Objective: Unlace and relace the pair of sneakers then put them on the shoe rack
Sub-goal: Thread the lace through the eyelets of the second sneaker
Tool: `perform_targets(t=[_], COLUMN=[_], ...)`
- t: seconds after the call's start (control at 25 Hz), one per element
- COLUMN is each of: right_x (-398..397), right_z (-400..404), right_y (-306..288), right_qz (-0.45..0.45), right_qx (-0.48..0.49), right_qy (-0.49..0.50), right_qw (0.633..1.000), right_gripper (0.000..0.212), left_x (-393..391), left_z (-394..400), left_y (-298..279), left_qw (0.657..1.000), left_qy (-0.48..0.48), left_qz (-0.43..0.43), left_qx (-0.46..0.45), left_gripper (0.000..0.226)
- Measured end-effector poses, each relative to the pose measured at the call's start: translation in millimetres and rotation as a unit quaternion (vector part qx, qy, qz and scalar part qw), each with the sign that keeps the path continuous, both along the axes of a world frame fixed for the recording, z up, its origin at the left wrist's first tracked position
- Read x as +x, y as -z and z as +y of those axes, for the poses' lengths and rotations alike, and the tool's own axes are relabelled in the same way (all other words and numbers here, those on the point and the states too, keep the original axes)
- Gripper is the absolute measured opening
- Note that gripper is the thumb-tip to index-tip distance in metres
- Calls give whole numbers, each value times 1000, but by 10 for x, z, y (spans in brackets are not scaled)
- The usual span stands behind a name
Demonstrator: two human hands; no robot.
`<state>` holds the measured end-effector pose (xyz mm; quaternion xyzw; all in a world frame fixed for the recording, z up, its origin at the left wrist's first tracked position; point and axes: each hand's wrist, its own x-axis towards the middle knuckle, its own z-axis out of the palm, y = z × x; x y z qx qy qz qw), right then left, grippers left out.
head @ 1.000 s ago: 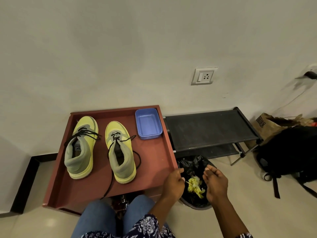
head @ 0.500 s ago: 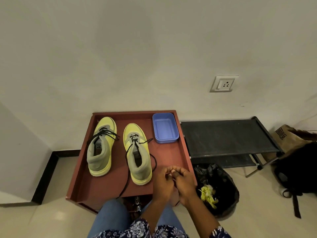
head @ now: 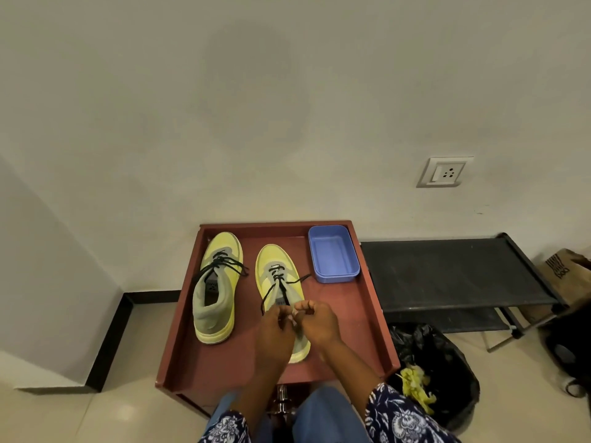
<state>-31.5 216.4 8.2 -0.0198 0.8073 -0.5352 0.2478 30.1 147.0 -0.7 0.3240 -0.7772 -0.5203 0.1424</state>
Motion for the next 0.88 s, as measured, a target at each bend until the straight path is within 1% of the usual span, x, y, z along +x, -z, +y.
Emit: perform_targets(t=[0.12, 0.2, 0.32, 0.44, 0.56, 0.64, 0.76, 0.88], right_x=[-102, -138, -148, -140, -138, -135, -123, -113], right_z=[-95, -131, -162, -178, -183, -174, -157, -155], right_y=[-24, -2, 85, 169, 207, 223, 251, 264], right_qz=[51, 77, 107, 130, 140, 150, 164, 176], right_qx=[74, 104, 136, 140, 135, 133, 126, 123], right_qy=[-46, -65, -88, -93, -100, -105, -108, -111], right_qw=[995, 989, 981, 977, 976, 974, 972, 970], right_gripper=[19, 21, 24, 26, 25, 26, 24, 22], left_x=[-38, -86, -189, -278, -308, -287, -220, -204], left_z=[-193, -297, -408, -458, -488, -484, -453, -481], left_y=[27, 74, 156, 184, 219, 260, 300, 298], left_qw=[999, 996, 992, 990, 987, 986, 985, 991], left_qy=[-23, -39, -32, -3, 21, 39, 68, 69], left_qz=[-8, -34, -76, -96, -131, -140, -127, -87], left_qx=[-35, -66, -96, -99, -86, -86, -97, -68], left_gripper=[13, 9, 25, 35, 41, 45, 55, 67])
